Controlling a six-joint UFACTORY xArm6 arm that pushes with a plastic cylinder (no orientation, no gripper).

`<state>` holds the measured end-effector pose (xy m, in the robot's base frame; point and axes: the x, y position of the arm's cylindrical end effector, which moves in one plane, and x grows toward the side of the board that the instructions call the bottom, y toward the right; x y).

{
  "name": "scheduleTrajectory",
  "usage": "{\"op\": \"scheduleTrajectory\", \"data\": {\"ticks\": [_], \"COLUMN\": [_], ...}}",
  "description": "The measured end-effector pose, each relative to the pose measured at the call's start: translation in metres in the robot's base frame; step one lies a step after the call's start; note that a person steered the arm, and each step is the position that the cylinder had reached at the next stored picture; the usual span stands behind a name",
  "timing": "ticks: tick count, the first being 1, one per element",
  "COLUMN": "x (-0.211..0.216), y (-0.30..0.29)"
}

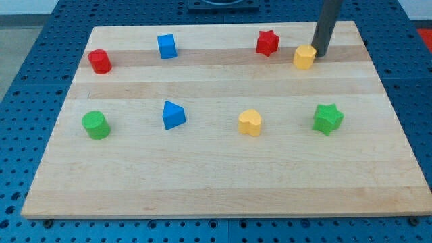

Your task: Move the yellow hexagon vertically above the yellow heart

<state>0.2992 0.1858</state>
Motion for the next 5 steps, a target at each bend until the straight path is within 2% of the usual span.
{"op": "scheduleTrajectory", "data": {"ticks": [3, 5], "x": [0.048, 0.046], "y": [-0.099, -0.125]}}
